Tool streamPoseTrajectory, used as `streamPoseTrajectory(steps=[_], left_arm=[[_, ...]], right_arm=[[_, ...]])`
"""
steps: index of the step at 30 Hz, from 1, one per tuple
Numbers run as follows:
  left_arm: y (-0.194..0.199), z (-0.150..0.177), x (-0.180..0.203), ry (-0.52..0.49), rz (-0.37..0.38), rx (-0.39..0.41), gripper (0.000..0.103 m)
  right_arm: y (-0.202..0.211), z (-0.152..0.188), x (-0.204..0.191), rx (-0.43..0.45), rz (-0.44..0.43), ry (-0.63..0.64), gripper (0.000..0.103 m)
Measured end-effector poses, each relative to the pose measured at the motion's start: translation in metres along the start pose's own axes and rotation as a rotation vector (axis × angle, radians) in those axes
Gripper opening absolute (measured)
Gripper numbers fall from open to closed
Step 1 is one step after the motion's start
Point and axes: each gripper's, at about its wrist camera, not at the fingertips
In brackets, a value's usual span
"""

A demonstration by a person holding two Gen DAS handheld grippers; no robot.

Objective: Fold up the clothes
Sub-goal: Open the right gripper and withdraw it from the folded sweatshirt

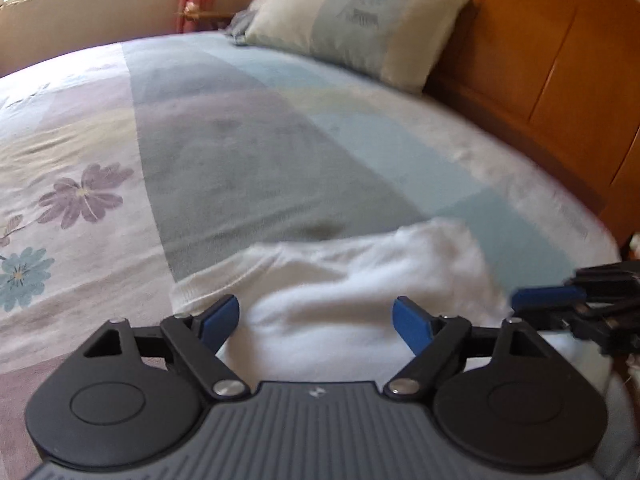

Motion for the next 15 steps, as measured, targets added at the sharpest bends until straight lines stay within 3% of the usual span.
streamPoseTrajectory(steps=[3,6,11,12,14,15], left_arm=[[0.018,0.005,-0.007,0.033,-0.006,0.004,0.084],[0.031,0.012,-0.011,0.035,-0.035,0.004,0.084],[0.043,0.018,-0.016,0.027,-0.061,0.014,0.085],[0.045,0.017,-0.017,0.025,-0.059,0.017,0.086],[0.046,0.017,-0.018,0.020,-0.053,0.022,0.086],[0.046,0.016,-0.018,0.018,-0.047,0.025,0.086]], right_arm=[[-0.008,-0.027,-0.001,0.014,-0.010,0.092,0.040],[-0.041,-0.054,-0.004,-0.070,-0.023,0.234,0.050],[-0.108,-0.062,-0.008,-0.265,-0.048,0.380,0.050],[-0.116,-0.059,-0.008,-0.295,-0.045,0.401,0.048],[-0.121,-0.057,-0.007,-0.317,-0.037,0.408,0.010],[-0.120,-0.056,-0.007,-0.307,-0.025,0.409,0.009]])
Point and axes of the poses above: each gripper's, at about its wrist camera, not at the fingertips, and y roughly against the way its jaws point, x to its right, z to its underside, and after that the axes turned 12 degrees about -z, right-handed
